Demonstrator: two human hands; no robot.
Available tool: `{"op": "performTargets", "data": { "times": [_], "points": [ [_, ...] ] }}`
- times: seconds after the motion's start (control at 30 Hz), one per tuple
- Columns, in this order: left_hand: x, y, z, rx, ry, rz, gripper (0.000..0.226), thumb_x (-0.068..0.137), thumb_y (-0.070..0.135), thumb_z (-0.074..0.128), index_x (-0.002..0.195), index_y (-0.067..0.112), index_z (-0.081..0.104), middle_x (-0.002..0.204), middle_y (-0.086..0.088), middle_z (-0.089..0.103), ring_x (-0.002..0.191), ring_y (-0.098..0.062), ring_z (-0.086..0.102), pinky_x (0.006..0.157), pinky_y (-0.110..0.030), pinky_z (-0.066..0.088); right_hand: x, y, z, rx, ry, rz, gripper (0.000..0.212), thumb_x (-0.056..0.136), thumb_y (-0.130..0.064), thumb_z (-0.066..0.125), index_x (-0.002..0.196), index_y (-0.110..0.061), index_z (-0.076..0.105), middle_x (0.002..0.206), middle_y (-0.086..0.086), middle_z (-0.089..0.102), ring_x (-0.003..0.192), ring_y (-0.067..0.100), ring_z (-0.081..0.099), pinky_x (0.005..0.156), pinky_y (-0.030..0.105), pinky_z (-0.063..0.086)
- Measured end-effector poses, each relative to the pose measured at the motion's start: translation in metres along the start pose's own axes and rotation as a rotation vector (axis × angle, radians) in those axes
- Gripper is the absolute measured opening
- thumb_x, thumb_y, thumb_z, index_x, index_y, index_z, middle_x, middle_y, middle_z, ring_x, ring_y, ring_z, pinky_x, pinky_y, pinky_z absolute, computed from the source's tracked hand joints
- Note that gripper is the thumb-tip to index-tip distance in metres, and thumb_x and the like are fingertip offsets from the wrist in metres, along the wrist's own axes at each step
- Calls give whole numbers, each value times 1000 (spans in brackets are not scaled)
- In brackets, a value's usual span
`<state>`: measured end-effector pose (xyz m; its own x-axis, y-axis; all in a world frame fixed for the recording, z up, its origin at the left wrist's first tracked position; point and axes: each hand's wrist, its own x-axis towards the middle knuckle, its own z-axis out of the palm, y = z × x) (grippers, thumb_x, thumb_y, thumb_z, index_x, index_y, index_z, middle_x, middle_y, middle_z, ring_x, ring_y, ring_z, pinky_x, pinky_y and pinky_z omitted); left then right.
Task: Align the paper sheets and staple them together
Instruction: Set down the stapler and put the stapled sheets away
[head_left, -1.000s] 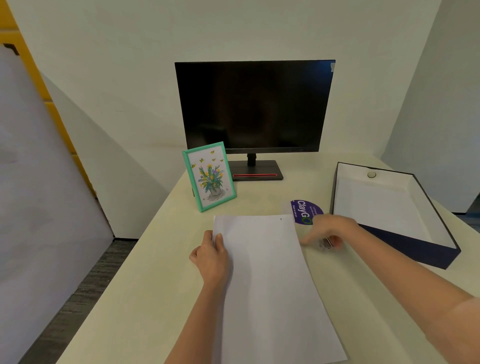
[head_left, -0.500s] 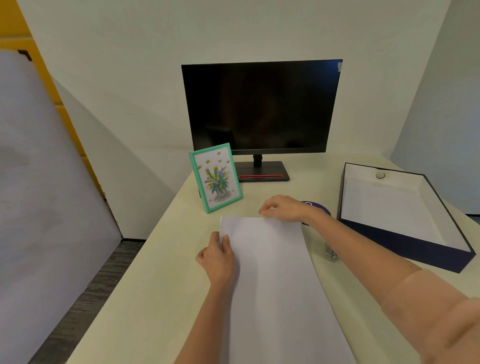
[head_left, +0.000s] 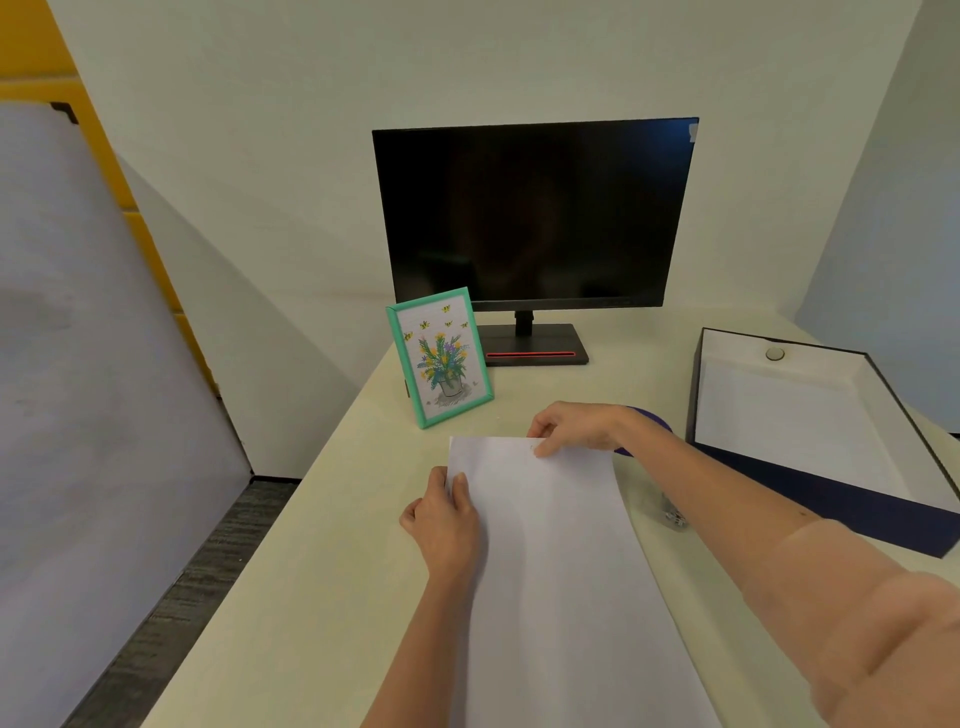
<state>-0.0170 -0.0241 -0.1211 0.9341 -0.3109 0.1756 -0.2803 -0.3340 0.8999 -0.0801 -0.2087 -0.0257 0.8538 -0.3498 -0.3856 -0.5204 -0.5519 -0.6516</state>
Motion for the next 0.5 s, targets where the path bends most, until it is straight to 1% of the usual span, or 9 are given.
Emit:
{"op": "performTargets", "data": {
  "times": [0.1, 0.2, 0.3, 0.4, 0.5],
  "points": [
    [0, 1, -1, -7, 2, -1, 19, 96, 19, 36, 78, 16, 36, 56, 5, 37, 92, -34, 41, 78, -26, 18, 1, 3, 1, -49, 11, -16, 7, 90, -18, 59, 95, -14, 62, 99, 4, 61, 90, 19, 57, 84, 32, 47],
    [-1, 1, -1, -10, -1, -4, 18, 96, 19, 36, 78, 16, 36, 56, 5, 36, 91, -33, 40, 81, -27, 21, 1, 4, 3, -64, 43, -31, 11, 90, -19, 58, 99, -13, 62, 99, 3, 61, 91, 17, 57, 85, 32, 47],
    [-1, 2, -1, 3, -2, 11, 18, 96, 19, 37, 78, 16, 37, 56, 5, 36, 87, -31, 39, 84, -28, 23, 1, 6, 5, -35, 55, -34, 10, 90, -15, 58, 98, -12, 62, 94, 2, 60, 89, 18, 56, 82, 31, 46],
    [0, 0, -1, 2, -2, 5, 18, 96, 19, 37, 78, 16, 36, 55, 5, 35, 88, -34, 42, 83, -27, 21, 3, 6, 7, 13, 76, -45, 12, 87, -10, 59, 98, -13, 62, 93, 4, 60, 86, 18, 57, 80, 31, 47],
    [0, 1, -1, 26, 7, 26, 19, 96, 17, 37, 77, 15, 36, 54, 6, 35, 79, -32, 41, 84, -28, 22, 3, 5, 7, 52, 98, -46, 19, 85, -7, 60, 102, -15, 61, 83, 2, 57, 76, 15, 55, 68, 26, 45]
  ]
}}
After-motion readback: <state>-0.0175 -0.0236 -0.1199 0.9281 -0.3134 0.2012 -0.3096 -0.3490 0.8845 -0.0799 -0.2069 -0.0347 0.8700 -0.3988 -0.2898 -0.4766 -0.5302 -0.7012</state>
